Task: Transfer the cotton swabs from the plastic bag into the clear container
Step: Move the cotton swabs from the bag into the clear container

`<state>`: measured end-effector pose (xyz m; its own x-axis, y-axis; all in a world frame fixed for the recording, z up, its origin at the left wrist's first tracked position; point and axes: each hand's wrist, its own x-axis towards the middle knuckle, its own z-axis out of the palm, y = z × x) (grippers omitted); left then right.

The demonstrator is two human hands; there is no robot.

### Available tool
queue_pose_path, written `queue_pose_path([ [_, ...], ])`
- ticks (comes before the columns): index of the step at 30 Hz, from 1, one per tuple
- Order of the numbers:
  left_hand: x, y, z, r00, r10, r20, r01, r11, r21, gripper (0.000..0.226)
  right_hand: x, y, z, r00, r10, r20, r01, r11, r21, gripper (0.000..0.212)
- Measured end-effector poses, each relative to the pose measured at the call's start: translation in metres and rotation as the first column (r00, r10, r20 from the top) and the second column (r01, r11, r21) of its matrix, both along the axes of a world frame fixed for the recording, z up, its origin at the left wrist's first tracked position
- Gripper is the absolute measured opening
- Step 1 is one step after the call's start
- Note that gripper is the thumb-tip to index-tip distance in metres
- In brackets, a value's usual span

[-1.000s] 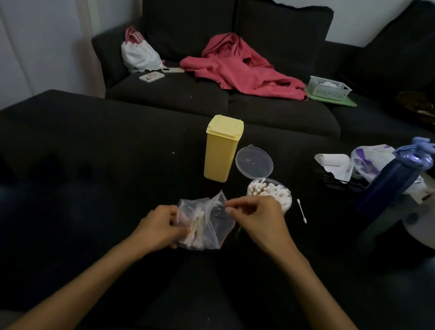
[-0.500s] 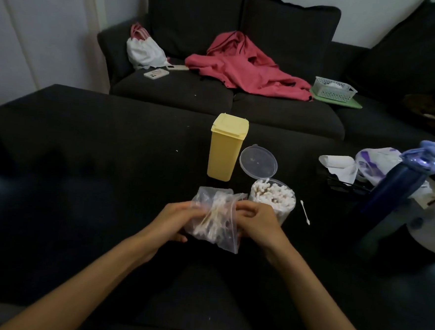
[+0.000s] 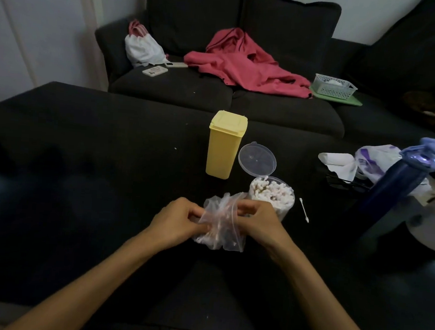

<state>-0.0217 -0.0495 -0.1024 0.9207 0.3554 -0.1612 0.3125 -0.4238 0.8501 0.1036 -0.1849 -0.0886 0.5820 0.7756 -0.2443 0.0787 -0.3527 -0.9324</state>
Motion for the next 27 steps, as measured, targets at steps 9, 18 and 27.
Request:
queue_pose_path([
  [9,0.006,-0.001,0.008,0.983,0.170,0.071,-0.117,0.871,-0.477,0.019,-0.007,0.004,-0.004,0.994,-0.001,-0.105,0.006,0.999,0.052,0.030],
  [18,0.007,-0.007,0.007,0.982,0.166,0.095,-0.111,0.898,-0.425,0.022,-0.004,0.001,-0.001,0.974,-0.195,-0.119,0.198,0.980,0.013,0.013],
  [27,0.005,0.002,0.003,0.993,0.054,0.108,-0.022,0.962,-0.274,0.018,-0.004,0.000,-0.001,0.988,-0.022,0.150,0.030,0.998,-0.047,0.013],
])
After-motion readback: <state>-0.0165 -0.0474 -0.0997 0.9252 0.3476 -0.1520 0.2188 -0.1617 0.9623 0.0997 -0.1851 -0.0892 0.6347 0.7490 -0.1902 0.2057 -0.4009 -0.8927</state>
